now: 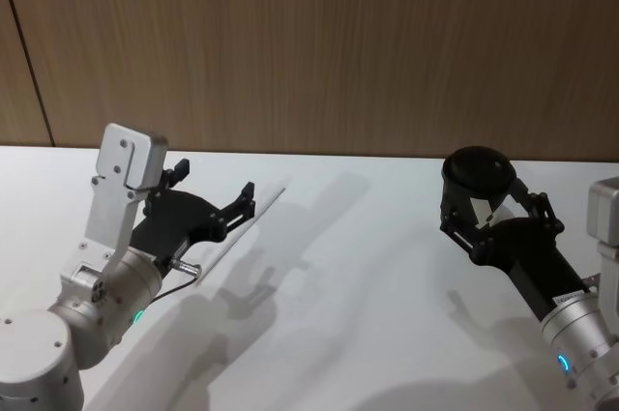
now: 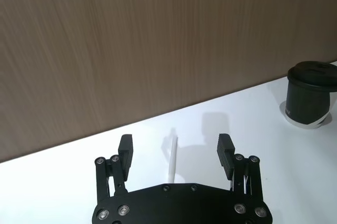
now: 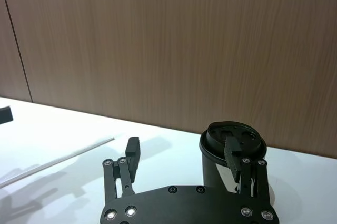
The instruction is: Pick up the straw with one hand, pass it to the other hand, and insert it into the cup.
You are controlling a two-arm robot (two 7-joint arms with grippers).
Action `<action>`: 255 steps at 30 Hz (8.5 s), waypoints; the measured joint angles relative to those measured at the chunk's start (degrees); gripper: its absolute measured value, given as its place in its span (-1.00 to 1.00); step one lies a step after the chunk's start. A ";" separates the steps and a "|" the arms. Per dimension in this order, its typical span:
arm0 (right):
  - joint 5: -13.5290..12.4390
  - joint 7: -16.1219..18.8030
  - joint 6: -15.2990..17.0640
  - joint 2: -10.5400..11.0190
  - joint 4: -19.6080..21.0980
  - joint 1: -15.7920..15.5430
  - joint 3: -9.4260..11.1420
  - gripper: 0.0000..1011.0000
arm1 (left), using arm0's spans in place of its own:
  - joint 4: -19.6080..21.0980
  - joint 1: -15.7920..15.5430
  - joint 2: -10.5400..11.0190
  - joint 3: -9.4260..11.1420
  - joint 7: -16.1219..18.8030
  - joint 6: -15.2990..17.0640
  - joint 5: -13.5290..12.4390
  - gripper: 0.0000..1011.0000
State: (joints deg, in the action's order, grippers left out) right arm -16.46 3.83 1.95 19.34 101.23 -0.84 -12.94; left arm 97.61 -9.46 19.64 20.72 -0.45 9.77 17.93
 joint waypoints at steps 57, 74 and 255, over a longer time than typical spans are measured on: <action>0.00 0.00 0.00 0.00 0.00 0.00 0.00 0.98 | -0.98 0.59 7.35 -2.23 -11.39 11.16 1.30 0.98; 0.00 0.00 0.00 0.00 0.00 0.00 0.00 0.98 | -4.53 0.01 5.42 -2.74 -13.01 10.41 2.00 0.98; 0.00 0.00 0.00 0.00 0.00 0.00 0.00 0.98 | 0.16 -7.76 7.55 -1.57 -24.02 -7.53 -8.19 -1.00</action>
State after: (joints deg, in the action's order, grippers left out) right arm -16.46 3.82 1.95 19.33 101.23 -0.84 -12.94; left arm 97.78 -17.22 27.18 19.14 -24.47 2.24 9.74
